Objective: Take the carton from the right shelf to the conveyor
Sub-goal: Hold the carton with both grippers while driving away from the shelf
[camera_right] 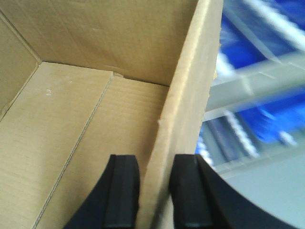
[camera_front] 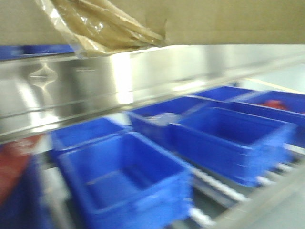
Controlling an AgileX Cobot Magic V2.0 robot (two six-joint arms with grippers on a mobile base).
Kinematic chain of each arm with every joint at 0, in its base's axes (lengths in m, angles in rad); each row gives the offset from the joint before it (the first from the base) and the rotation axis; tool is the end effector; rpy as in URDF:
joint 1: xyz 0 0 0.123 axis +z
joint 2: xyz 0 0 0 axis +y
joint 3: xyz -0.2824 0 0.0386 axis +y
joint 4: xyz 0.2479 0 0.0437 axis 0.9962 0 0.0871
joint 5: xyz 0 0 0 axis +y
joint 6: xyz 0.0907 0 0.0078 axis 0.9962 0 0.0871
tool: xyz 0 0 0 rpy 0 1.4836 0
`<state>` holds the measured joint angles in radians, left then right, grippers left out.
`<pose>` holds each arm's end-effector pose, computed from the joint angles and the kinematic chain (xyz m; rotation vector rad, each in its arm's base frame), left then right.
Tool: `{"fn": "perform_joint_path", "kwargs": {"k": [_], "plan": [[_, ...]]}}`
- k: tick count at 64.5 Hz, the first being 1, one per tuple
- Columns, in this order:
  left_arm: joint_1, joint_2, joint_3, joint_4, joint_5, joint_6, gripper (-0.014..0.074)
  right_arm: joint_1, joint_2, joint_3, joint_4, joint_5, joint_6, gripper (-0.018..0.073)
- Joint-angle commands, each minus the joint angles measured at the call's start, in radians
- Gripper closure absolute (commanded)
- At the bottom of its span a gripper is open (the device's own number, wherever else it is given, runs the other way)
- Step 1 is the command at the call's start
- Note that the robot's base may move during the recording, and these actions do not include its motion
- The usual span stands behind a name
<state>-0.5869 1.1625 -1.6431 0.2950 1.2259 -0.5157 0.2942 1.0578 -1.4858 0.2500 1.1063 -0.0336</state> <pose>0.1744 -0.0861 0.4982 0.0378 2.1976 -0.2572 0.1633 0.0705 0.4820 -0.3615 2.1377 0.4562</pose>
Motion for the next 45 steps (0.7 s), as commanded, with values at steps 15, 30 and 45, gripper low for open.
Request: {"fn": "perform_joint_path", "kwargs": {"k": [15, 30, 45], "plan": [[0.003, -0.011, -0.01, 0.074, -0.005, 0.015, 0.061, -0.002, -0.022, -0.007, -0.026, -0.022, -0.029, 0.0623], [0.003, -0.011, -0.01, 0.074, -0.005, 0.015, 0.061, -0.002, -0.022, -0.007, -0.026, -0.022, -0.029, 0.0623], [0.003, -0.011, -0.01, 0.074, -0.005, 0.015, 0.061, -0.002, -0.022, -0.007, -0.026, -0.022, -0.029, 0.0623]]}}
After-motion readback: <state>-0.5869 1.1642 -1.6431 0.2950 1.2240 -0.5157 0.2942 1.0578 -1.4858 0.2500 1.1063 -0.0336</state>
